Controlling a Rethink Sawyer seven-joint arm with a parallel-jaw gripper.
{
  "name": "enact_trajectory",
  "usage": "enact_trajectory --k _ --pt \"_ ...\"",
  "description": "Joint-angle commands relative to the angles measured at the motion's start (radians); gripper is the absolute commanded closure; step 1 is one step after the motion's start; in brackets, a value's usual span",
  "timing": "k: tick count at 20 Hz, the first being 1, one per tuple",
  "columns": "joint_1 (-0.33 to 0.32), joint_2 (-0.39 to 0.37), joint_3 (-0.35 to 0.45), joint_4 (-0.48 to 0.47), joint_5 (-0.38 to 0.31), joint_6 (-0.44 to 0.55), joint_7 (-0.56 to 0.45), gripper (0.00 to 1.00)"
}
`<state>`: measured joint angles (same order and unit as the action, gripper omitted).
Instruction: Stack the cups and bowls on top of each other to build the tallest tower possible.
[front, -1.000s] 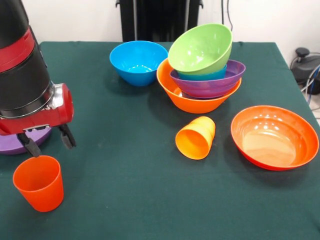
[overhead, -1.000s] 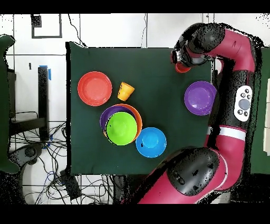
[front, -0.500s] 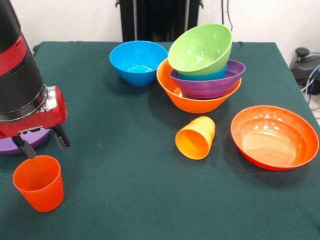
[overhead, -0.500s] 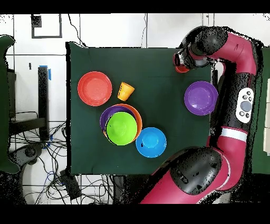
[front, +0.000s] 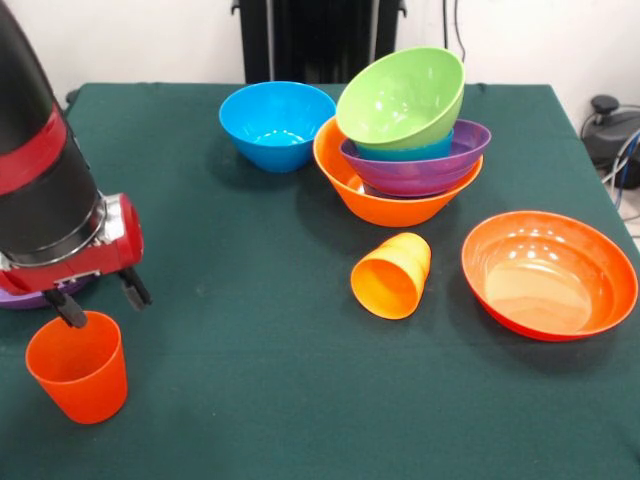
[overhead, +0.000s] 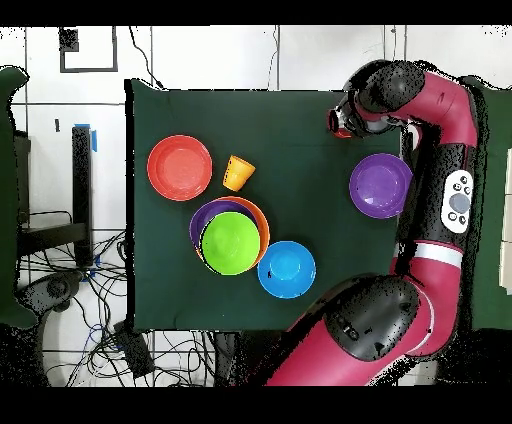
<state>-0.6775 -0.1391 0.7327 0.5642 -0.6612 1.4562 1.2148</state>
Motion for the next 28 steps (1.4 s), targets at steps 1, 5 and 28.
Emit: enact_trajectory --k 1,5,28 --pt "-0.004 0.035 -0.06 0.072 -0.096 -0.129 -0.341 0.0" --pt "-0.004 0.044 -0.068 0.073 -0.096 -0.149 -0.351 0.0" --pt "-0.046 0.051 -0.11 0.164 -0.084 -0.28 -0.407 0.0"
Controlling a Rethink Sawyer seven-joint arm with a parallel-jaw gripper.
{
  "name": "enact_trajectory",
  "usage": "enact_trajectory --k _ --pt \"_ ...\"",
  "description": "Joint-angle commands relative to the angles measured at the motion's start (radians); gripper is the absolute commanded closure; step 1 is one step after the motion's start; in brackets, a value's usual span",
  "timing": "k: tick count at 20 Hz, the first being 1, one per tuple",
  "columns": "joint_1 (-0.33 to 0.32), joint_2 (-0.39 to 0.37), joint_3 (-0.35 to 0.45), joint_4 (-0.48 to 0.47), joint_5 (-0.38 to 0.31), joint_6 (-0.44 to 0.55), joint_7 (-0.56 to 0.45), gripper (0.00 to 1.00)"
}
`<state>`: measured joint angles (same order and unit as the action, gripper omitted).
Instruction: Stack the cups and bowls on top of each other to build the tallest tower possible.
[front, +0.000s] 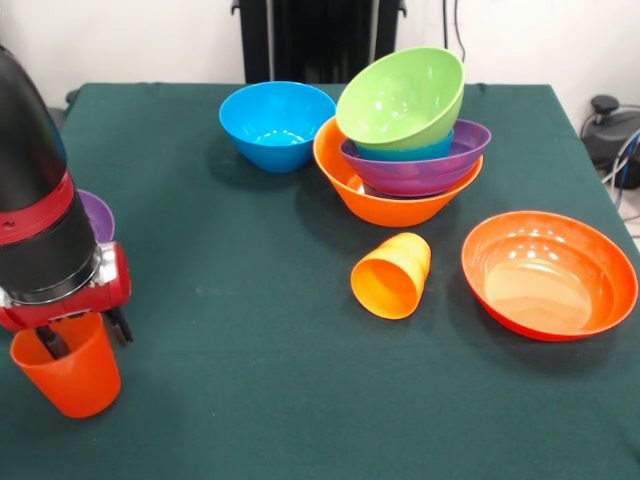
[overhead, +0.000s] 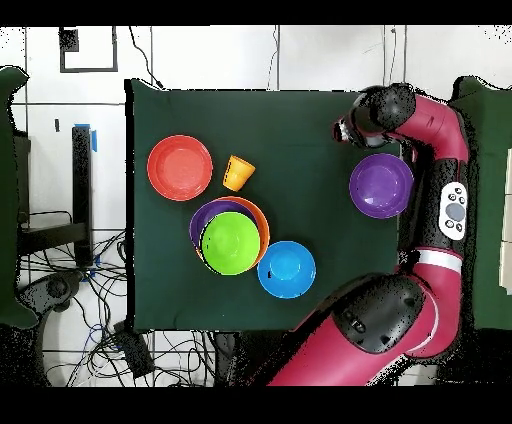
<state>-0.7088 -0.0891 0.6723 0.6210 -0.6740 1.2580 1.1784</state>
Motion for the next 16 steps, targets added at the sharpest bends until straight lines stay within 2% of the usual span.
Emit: enact_trajectory --k 1,6,7,16 --pt "-0.017 0.001 -0.049 0.11 -0.07 -0.085 -0.37 0.0" --pt "-0.029 -0.004 -0.049 0.134 -0.064 -0.126 -0.333 0.0" --pt "-0.029 -0.003 -0.047 0.132 -0.066 -0.128 -0.33 1.0" --pt "-0.031 -0.004 -0.05 0.136 -0.069 -0.145 -0.322 1.0"
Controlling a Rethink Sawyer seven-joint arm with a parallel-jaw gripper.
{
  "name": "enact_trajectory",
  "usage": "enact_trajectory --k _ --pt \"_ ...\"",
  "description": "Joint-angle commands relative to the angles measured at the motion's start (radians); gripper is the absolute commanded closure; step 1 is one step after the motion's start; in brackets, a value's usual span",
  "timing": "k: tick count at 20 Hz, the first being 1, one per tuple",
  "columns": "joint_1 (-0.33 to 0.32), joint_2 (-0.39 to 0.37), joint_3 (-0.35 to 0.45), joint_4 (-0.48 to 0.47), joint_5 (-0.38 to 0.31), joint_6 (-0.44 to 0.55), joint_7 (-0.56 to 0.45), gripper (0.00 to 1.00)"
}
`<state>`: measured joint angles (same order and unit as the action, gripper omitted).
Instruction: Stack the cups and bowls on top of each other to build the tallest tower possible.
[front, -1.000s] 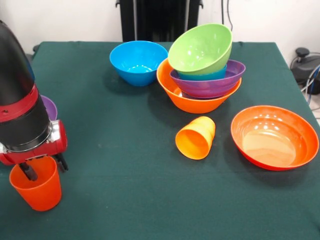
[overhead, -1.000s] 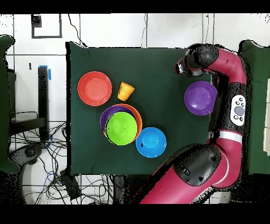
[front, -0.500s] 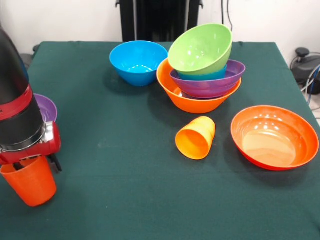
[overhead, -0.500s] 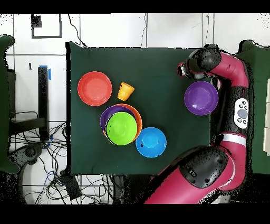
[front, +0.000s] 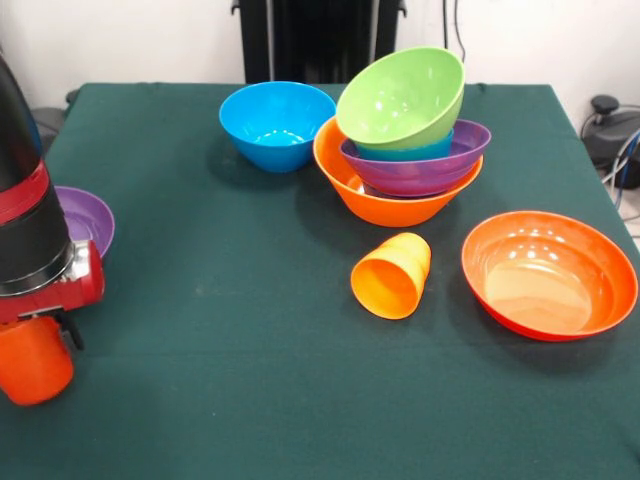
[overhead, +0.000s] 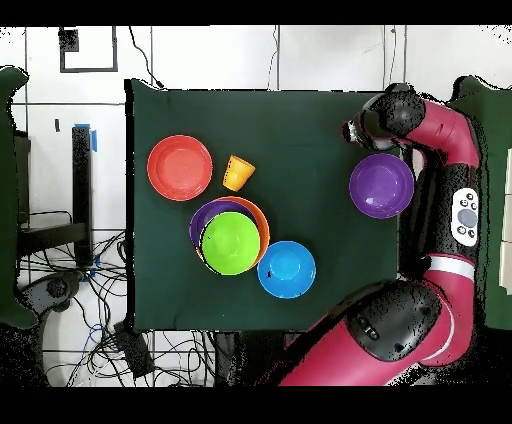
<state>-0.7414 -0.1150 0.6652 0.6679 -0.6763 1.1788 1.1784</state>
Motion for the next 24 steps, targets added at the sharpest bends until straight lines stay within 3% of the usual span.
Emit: enact_trajectory --k 1,9,12,19,24 --pt "0.003 0.022 -0.044 0.088 -0.068 -0.067 -0.32 1.0" --pt "0.006 0.038 -0.026 0.06 -0.058 -0.063 -0.336 1.0" --pt "0.0 0.021 -0.022 0.106 -0.039 -0.094 -0.314 1.0" --pt "-0.039 -0.198 -0.058 0.444 0.018 -0.189 -0.139 1.0" --pt "-0.06 -0.335 -0.068 0.61 0.029 -0.213 -0.067 1.0"
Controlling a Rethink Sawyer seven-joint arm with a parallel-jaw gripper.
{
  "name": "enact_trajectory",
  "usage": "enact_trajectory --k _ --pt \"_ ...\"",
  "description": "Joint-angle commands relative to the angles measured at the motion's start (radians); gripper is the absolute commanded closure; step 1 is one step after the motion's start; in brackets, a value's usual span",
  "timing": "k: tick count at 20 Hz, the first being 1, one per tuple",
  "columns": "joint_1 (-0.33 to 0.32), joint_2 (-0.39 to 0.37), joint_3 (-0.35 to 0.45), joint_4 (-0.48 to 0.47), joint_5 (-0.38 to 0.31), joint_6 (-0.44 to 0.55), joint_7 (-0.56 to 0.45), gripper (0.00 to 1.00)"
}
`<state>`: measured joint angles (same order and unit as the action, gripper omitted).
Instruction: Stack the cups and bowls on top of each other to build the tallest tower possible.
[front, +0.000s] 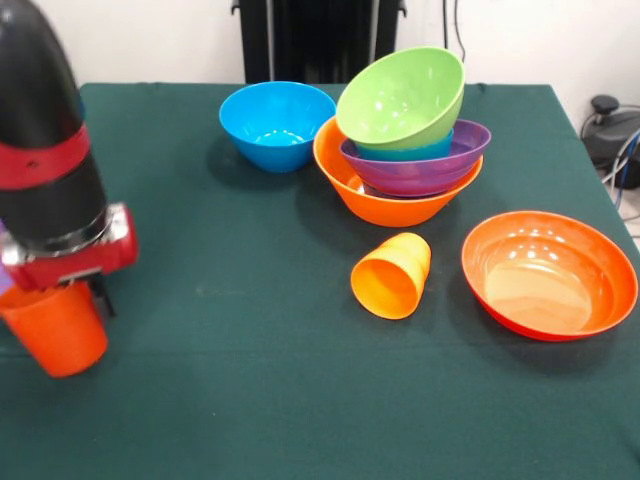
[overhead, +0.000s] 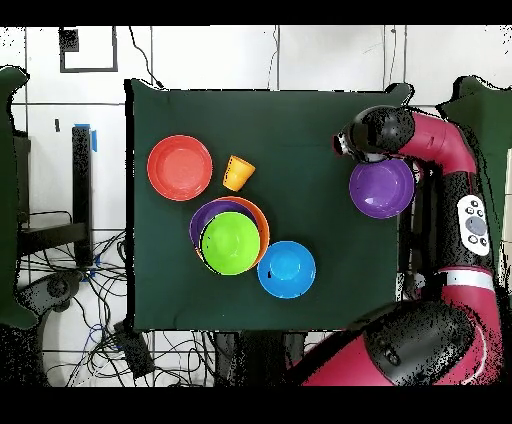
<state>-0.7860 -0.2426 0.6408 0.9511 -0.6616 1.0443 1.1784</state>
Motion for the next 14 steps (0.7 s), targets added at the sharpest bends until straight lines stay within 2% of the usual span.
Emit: enact_trajectory --k 1,14 --pt "-0.021 -0.229 -0.039 0.35 0.022 -0.075 -0.059 1.0" --pt "-0.03 -0.496 -0.045 0.592 0.107 -0.061 0.045 1.0"
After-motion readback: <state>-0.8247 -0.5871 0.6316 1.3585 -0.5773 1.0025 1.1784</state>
